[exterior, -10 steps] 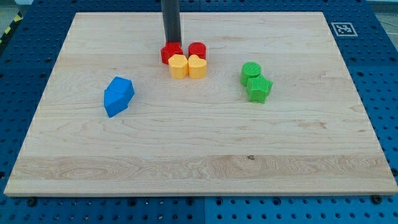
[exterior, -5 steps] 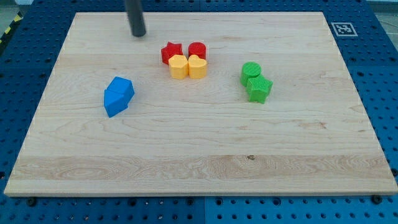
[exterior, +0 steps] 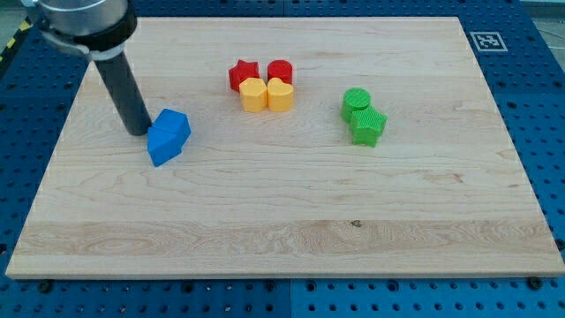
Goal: Push the blue cube into yellow heart
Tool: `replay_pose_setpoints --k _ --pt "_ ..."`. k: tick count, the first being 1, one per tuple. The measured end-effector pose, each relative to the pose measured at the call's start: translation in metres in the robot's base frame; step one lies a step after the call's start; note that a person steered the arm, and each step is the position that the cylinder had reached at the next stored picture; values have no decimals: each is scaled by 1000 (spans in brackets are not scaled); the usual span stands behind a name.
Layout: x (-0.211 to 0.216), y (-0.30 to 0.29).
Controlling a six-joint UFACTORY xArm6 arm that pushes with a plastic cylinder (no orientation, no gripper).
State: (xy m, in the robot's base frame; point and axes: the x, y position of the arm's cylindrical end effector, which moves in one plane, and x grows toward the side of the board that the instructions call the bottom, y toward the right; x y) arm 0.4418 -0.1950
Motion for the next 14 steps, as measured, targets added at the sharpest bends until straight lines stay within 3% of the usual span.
replay_pose_setpoints --k 6,14 --pt "4 74" --pt "-11 92"
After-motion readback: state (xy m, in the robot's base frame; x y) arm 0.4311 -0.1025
